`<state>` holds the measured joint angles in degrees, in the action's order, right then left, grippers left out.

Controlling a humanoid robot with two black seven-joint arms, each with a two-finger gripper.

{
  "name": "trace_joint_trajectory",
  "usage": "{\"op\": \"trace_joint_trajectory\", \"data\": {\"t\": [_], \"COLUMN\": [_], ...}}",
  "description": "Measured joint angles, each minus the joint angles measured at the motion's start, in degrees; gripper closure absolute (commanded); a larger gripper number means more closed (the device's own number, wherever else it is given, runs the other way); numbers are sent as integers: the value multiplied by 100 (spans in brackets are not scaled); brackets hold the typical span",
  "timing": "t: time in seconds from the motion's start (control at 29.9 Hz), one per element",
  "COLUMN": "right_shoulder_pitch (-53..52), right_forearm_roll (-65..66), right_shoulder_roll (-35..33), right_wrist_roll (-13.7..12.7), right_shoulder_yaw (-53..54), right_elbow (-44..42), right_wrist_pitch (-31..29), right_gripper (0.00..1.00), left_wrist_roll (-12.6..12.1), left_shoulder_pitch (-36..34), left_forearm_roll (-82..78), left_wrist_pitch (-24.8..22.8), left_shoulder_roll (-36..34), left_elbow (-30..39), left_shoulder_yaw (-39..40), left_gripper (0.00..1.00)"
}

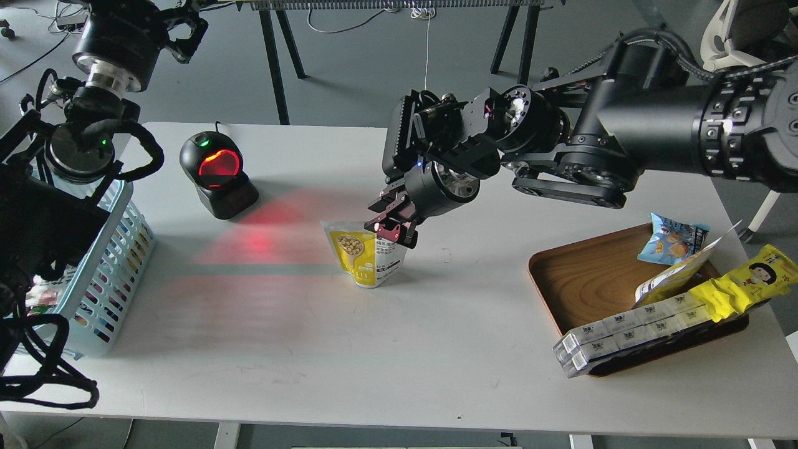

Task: Scan snack and place in basket
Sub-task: 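Lower the packet onto the table and open the right gripper, then withdraw the right arm back toward its rest pose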

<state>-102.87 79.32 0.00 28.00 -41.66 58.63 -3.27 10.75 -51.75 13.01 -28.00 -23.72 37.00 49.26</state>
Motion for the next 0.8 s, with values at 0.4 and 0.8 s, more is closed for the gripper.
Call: {"op": "trace_joint_trajectory", "data": {"t": [0.4,0.8], "right_shoulder_pitch": [-787,-284], "right_forearm_roll": [-257,-2484], "right_shoulder_roll": [-741,-3616], "right_wrist_roll": [0,-2], "right_shoulder_yaw": [494,1445], "right_elbow": [1257,1527], "right_wrist_pitch": [-64,-691], "right_gripper": [29,2], "left_wrist_roll": [-81,-248], "left_shoulder_pitch": [-44,-327], "left_forearm_roll": [-14,-483], "left_wrist_pitch": [0,0], "left_shoulder_roll": [-317,-822], "left_elbow": [186,170], "left_shoulder_yaw": [-80,-443], "left_gripper": [0,1]}}
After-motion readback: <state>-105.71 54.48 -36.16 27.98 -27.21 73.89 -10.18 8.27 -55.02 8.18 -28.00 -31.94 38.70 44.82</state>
